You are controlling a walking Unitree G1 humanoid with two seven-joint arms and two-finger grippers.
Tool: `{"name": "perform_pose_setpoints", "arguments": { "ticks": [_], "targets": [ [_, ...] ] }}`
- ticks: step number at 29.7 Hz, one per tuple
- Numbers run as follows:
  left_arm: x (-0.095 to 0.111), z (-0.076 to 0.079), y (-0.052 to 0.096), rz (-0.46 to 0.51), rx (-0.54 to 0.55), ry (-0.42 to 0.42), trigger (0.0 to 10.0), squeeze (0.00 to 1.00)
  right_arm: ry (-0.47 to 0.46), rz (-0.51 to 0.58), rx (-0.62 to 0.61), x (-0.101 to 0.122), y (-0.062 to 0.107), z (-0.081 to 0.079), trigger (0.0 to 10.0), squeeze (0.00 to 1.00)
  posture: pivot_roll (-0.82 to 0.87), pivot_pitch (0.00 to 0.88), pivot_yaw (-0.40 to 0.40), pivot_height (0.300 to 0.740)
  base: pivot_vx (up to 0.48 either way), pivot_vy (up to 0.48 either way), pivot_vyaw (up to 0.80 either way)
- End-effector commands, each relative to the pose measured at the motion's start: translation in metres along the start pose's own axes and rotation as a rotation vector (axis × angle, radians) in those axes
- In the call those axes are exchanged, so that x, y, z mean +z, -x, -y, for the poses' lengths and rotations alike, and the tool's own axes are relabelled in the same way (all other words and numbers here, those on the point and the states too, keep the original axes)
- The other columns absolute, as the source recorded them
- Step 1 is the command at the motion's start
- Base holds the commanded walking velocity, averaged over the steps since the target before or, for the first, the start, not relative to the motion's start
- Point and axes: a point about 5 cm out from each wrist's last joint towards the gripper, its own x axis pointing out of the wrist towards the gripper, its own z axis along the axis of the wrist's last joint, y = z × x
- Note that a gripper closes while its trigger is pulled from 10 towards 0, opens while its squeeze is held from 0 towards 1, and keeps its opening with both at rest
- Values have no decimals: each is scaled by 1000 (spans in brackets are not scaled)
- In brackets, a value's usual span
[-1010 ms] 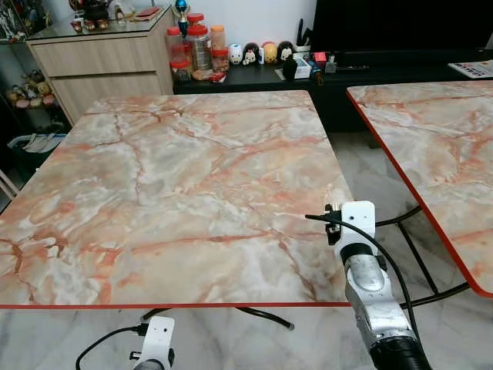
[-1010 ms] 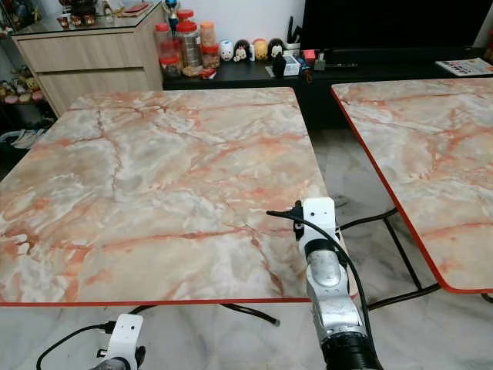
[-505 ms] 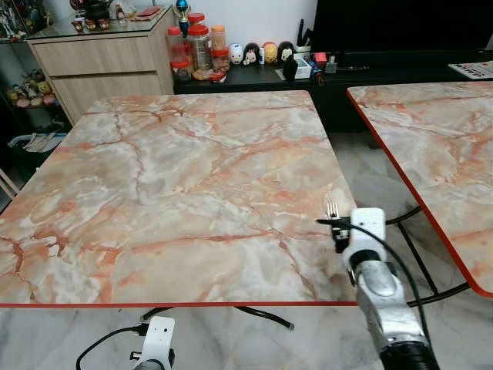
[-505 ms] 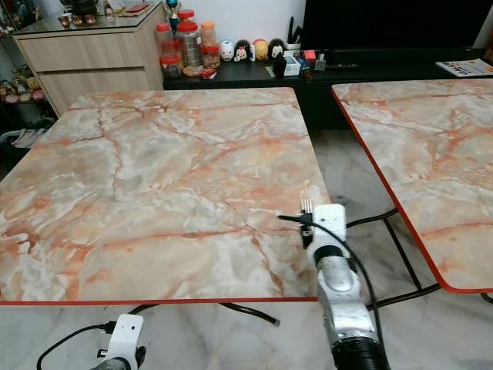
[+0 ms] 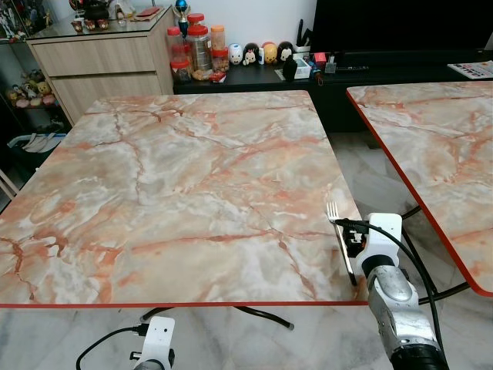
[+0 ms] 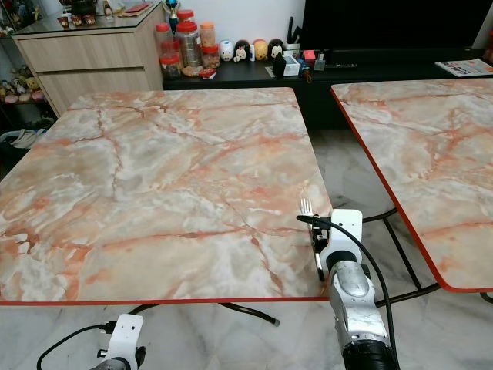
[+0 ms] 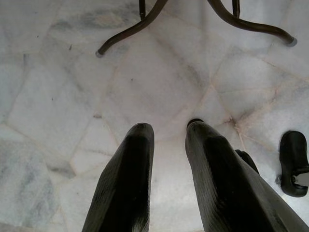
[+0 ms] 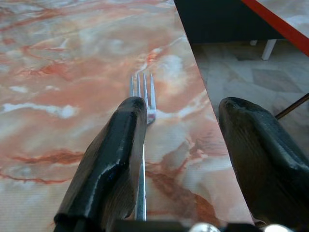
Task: Setting the table
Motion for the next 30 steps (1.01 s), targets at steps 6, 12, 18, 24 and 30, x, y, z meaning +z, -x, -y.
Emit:
{"name": "perform_pose_setpoints", "arguments": {
  "ticks": [6, 12, 18, 24, 30],
  "targets": [
    [0, -2, 0, -5, 4, 1, 10000, 0, -29, -14, 48, -7, -1, -9, 10000, 0, -69, 0, 43, 740, 0, 0, 0],
    [0, -2, 0, -7, 5, 2, 10000, 0, -34, -7, 52, -8, -1, -10, 10000, 0, -70, 0, 43, 740, 0, 0, 0],
    [-1, -1, 0, -7, 1, 3, 10000, 0, -14, -1, 41, -4, -5, -9, 10000, 0, -68, 0, 40, 740, 0, 0, 0],
    [-1, -1, 0, -8, -1, 3, 10000, 0, -9, 14, 31, 4, -13, -9, 10000, 0, -66, 0, 38, 740, 0, 0, 0],
    [0, 0, 0, -6, 0, 3, 10000, 0, 2, 34, 43, 17, -22, -14, 10000, 0, -65, 0, 36, 740, 0, 0, 0]
  ]
}}
